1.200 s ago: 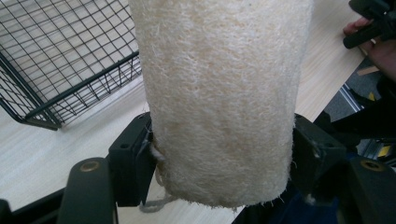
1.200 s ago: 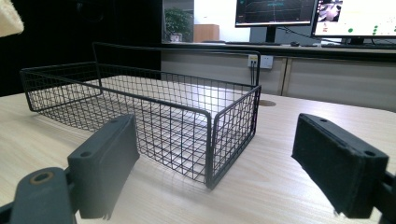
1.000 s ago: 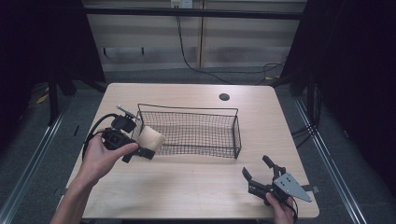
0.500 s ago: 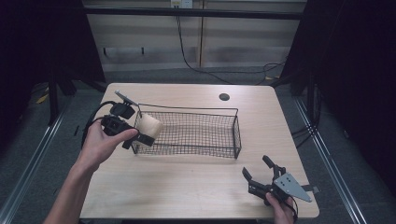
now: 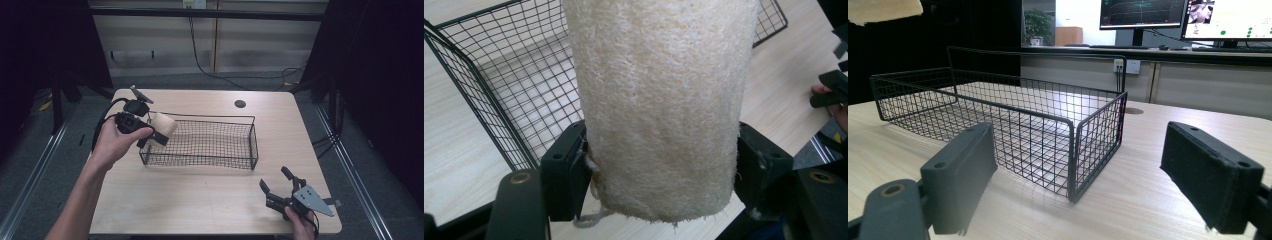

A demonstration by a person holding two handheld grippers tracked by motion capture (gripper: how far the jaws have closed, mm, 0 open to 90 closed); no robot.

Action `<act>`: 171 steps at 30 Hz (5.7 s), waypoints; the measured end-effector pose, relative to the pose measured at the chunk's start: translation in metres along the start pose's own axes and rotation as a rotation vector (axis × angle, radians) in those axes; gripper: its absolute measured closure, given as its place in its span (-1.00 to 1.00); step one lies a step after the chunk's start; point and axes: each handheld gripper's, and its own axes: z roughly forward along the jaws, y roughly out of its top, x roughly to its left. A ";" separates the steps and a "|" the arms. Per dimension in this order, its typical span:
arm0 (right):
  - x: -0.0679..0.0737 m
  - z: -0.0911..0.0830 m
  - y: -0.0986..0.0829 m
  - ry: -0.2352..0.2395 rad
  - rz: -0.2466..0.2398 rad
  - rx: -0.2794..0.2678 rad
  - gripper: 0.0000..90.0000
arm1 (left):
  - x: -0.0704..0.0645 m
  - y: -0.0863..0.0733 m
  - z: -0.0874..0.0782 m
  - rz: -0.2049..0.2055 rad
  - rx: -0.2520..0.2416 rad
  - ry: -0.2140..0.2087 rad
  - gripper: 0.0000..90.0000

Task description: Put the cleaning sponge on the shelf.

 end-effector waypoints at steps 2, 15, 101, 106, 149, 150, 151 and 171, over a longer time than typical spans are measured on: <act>0.000 0.000 0.000 0.000 -0.001 0.003 -0.70 | 0.002 0.004 0.004 -0.011 0.011 0.014 -0.27; 0.001 0.000 0.000 -0.006 0.002 0.005 -0.70 | 0.013 0.016 0.024 -0.091 0.047 0.081 -0.27; 0.001 0.000 0.000 -0.003 -0.004 0.001 -0.70 | 0.044 0.007 0.120 -0.318 0.247 0.181 -0.40; 0.001 0.000 0.000 -0.003 -0.005 0.001 -0.70 | 0.046 0.007 0.121 -0.310 0.255 0.184 -0.42; 0.001 0.000 0.000 -0.003 -0.004 0.004 -0.70 | 0.054 -0.002 0.087 -0.269 0.115 0.045 -0.59; 0.001 0.000 0.000 -0.003 -0.004 0.004 -0.70 | 0.054 -0.002 0.086 -0.267 0.100 0.042 -0.59; 0.001 0.000 0.000 -0.002 -0.005 0.005 -0.70 | 0.054 -0.003 0.084 -0.263 0.089 0.037 -0.59; 0.001 0.000 0.000 0.001 -0.007 0.005 -0.70 | 0.050 -0.017 0.055 -0.128 -0.058 -0.011 -0.53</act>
